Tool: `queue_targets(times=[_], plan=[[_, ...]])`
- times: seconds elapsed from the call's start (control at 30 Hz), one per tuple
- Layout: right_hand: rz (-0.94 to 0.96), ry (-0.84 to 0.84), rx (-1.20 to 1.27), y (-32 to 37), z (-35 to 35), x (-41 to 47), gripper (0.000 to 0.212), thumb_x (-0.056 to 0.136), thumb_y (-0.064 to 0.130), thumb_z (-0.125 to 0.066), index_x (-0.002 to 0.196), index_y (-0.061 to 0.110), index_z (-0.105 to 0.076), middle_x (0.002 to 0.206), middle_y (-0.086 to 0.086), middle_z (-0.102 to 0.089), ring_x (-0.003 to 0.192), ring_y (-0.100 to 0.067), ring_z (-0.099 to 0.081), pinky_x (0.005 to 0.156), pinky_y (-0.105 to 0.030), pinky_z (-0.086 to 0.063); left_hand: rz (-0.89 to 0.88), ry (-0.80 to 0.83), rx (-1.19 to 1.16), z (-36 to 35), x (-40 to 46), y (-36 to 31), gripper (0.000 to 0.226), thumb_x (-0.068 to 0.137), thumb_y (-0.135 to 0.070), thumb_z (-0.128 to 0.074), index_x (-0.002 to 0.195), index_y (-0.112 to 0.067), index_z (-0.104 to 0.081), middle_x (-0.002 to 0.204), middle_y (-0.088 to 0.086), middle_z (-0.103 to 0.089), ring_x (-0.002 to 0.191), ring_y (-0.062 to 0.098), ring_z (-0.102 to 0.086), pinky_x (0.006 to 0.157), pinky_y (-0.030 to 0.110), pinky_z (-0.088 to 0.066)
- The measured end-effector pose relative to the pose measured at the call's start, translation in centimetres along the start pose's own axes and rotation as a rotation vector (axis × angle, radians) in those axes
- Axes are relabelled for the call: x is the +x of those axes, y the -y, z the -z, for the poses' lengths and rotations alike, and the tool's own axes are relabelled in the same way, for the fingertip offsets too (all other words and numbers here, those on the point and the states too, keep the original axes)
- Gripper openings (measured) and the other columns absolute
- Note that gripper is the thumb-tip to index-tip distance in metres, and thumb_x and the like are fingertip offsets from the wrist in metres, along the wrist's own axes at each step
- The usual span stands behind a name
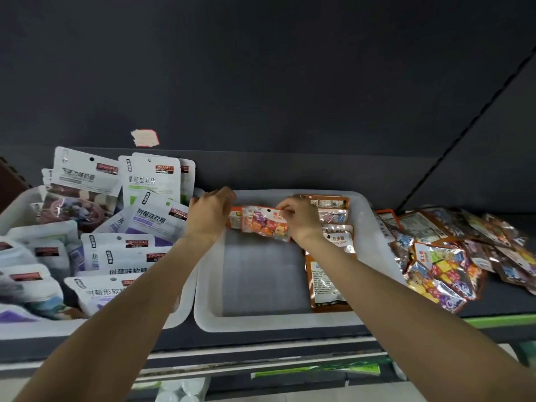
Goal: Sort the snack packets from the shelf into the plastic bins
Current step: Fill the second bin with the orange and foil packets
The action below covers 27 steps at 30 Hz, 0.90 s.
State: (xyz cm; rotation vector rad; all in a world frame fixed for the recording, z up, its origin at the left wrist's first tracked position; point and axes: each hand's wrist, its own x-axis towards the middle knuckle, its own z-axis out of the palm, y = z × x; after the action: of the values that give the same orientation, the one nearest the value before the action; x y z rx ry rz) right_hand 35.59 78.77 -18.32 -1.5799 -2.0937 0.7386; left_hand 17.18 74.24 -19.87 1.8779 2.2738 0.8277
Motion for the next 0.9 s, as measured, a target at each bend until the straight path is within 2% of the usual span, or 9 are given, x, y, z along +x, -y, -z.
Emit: queue_targets(times=[0.1,0.2,0.27,0.37,0.5,0.63,0.77,0.9], plan=[[-0.008,0.016,0.016,0.8,-1.4,0.6,0.026,0.095,0.000,-0.047,0.110,0.004,-0.068,0.116,-0.011,-0.065,0.108,-0.021,-0.059,0.080,-0.014,-0.036,0.053,0.012,-0.079,0.5,0.5,0.6,0.017,0.094,-0.009,-0.052,0.104,-0.010,-0.066,0.104,0.011,-0.070,0.093,0.031,-0.066,0.083,0.040,-0.053],[-0.046,0.015,0.035,1.1,-2.5,0.8,0.029,0.095,0.000,-0.047,0.119,0.006,-0.062,0.123,-0.011,-0.061,0.112,-0.022,-0.058,0.090,-0.021,-0.043,0.044,0.091,-0.088,0.5,0.5,0.2,0.020,0.094,-0.011,-0.053,0.107,-0.011,-0.068,0.111,0.011,-0.067,0.096,0.029,-0.065,0.088,0.043,-0.052],[-0.067,0.006,0.036,1.0,-3.1,1.0,0.032,0.095,0.001,-0.049,0.126,0.008,-0.055,0.127,-0.012,-0.056,0.116,-0.023,-0.056,0.094,-0.025,-0.044,0.035,0.156,-0.063,0.4,0.2,-0.1,0.024,0.092,-0.017,-0.057,0.115,-0.016,-0.065,0.119,0.008,-0.062,0.102,0.028,-0.063,0.095,0.046,-0.048],[-0.049,0.044,0.006,0.7,-3.2,1.1,0.039,0.093,0.007,-0.055,0.132,0.012,-0.048,0.133,-0.011,-0.050,0.122,-0.025,-0.051,0.100,-0.030,-0.042,0.045,0.240,0.039,0.4,-0.4,-0.3,0.042,0.091,-0.027,-0.061,0.132,-0.022,-0.052,0.137,0.003,-0.050,0.120,0.025,-0.052,0.107,0.046,-0.035],[0.044,0.151,-0.069,-0.1,-2.8,1.1,0.046,0.090,0.011,-0.060,0.134,0.015,-0.047,0.137,-0.010,-0.042,0.128,-0.026,-0.043,0.104,-0.034,-0.040,0.012,0.266,0.183,0.6,-0.9,-1.3,0.054,0.092,-0.032,-0.058,0.142,-0.024,-0.038,0.147,0.001,-0.037,0.133,0.024,-0.038,0.112,0.042,-0.025],[0.102,0.182,-0.100,-0.9,-1.5,0.4,0.050,0.091,0.014,-0.060,0.138,0.017,-0.043,0.140,-0.009,-0.039,0.131,-0.026,-0.039,0.105,-0.036,-0.040,0.039,0.240,0.227,0.5,-1.4,-2.6,0.052,0.094,-0.029,-0.056,0.142,-0.023,-0.037,0.147,0.003,-0.036,0.135,0.026,-0.034,0.111,0.041,-0.027],[0.126,0.096,-0.097,-2.8,0.9,-0.8,0.049,0.093,0.014,-0.058,0.139,0.020,-0.042,0.146,-0.004,-0.037,0.135,-0.024,-0.036,0.106,-0.033,-0.038,0.019,0.228,0.251,-0.2,-2.0,-5.0,0.046,0.094,-0.025,-0.054,0.137,-0.022,-0.042,0.141,0.004,-0.041,0.130,0.026,-0.037,0.105,0.037,-0.031],[0.139,0.020,-0.068,-5.4,3.9,-2.7,0.044,0.092,0.011,-0.058,0.135,0.017,-0.048,0.142,-0.007,-0.043,0.127,-0.025,-0.046,0.101,-0.027,-0.039,0.029,0.221,0.164,-1.3,-3.0,-7.8,0.043,0.093,-0.024,-0.054,0.135,-0.020,-0.046,0.141,0.005,-0.042,0.130,0.027,-0.038,0.103,0.037,-0.032]])
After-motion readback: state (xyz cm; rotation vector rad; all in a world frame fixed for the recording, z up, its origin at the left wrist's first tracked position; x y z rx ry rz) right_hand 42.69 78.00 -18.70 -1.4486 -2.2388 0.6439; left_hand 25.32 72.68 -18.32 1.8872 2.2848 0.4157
